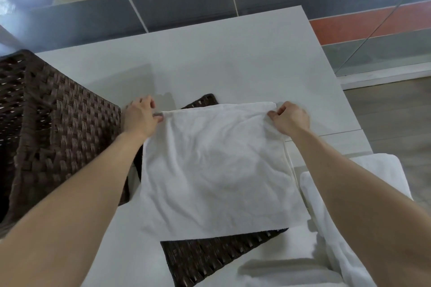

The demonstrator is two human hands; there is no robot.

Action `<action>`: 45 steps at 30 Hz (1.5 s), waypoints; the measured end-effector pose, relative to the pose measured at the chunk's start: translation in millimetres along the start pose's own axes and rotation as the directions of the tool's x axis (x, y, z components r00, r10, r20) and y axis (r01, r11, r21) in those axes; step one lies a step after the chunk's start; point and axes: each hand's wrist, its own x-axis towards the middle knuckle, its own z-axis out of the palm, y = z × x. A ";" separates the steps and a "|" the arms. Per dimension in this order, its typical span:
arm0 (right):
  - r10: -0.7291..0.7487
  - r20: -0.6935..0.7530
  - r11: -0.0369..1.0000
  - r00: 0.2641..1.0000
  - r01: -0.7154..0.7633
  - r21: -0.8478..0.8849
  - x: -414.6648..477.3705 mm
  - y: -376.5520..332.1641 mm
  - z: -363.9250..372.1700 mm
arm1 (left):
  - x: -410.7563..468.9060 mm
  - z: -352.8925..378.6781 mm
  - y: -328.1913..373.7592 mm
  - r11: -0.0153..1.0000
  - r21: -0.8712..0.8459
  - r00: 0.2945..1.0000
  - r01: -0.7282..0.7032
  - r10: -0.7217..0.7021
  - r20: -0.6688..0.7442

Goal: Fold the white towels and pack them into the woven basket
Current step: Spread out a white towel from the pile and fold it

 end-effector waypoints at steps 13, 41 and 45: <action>-0.502 -0.233 0.854 0.833 0.434 -0.288 -126.5 5.7 11.8 | -231.3 65.7 37.3 0.945 0.118 0.952 -0.306 0.304 0.036; -0.716 0.509 0.325 0.478 0.873 -0.364 -230.7 101.4 18.7 | -299.1 28.0 -7.2 0.929 -0.088 0.931 -0.360 0.363 0.021; -0.733 0.469 0.299 0.493 0.852 -0.429 -237.2 103.1 15.7 | -291.8 5.5 0.0 0.936 -0.098 0.941 -0.337 0.339 -0.001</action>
